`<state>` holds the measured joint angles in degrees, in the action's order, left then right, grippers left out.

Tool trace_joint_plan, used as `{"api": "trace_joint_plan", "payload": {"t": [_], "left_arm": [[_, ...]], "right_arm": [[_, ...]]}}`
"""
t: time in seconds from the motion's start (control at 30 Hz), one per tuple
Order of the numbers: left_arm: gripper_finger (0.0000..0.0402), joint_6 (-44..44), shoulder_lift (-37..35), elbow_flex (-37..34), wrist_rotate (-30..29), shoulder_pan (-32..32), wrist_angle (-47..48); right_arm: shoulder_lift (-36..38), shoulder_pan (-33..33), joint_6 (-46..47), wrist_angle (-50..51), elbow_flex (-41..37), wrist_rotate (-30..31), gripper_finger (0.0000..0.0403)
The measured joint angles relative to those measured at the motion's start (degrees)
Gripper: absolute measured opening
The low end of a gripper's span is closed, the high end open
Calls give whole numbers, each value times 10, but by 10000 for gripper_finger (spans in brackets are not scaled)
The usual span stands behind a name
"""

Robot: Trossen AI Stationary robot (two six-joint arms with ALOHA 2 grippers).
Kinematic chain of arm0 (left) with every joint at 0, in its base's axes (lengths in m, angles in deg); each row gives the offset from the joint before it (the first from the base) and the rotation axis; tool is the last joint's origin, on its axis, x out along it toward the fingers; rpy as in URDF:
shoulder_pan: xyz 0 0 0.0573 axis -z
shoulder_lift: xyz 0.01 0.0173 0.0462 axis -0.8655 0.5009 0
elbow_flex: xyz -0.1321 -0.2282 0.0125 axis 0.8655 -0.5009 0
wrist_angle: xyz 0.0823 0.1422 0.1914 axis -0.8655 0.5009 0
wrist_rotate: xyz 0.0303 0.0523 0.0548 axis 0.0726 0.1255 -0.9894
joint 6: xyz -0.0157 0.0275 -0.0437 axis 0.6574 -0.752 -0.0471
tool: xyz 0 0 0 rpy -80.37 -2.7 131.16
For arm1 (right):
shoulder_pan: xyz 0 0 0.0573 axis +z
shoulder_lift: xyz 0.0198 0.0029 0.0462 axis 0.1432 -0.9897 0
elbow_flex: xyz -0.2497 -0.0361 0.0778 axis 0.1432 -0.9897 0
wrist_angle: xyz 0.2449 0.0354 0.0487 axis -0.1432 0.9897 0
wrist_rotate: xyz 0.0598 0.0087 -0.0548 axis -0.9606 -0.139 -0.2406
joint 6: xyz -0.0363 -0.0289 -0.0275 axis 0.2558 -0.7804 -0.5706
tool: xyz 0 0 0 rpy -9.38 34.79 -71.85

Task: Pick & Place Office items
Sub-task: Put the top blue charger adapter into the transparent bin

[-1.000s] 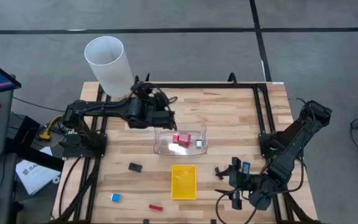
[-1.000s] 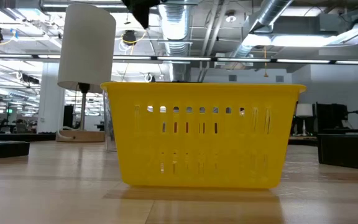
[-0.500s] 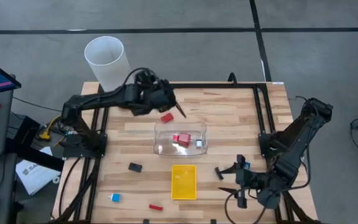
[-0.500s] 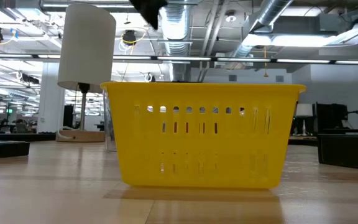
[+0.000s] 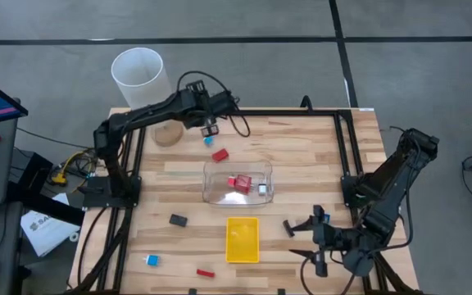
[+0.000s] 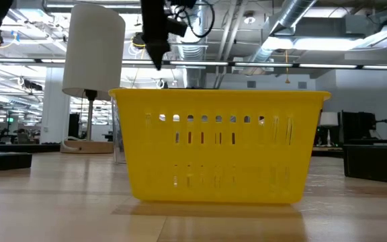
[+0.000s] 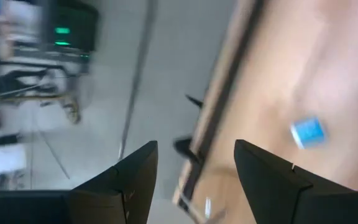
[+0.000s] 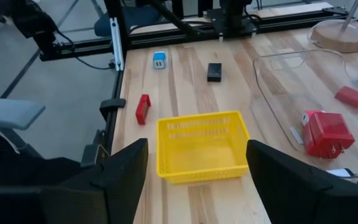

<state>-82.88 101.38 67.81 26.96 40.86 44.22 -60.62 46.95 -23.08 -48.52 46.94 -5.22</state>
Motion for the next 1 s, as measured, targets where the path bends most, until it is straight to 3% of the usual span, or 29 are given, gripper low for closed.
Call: {"api": "trace_joint_plan", "payload": {"t": [0.17,0.3,0.43,0.77,1.0], "left_arm": [[208,-51,16,0,-3,-16,114],[208,-106,46,0,-39,-13,177],[208,-160,91,0,-32,10,183],[208,-182,126,-11,86,46,186],[195,-287,83,-10,168,53,186]], "right_arm": [[0,0,0,-3,0,4,265],[0,0,0,-5,0,4,265],[0,5,0,4,0,6,265],[0,61,0,-16,0,6,265],[0,86,-4,-34,0,16,265]]}}
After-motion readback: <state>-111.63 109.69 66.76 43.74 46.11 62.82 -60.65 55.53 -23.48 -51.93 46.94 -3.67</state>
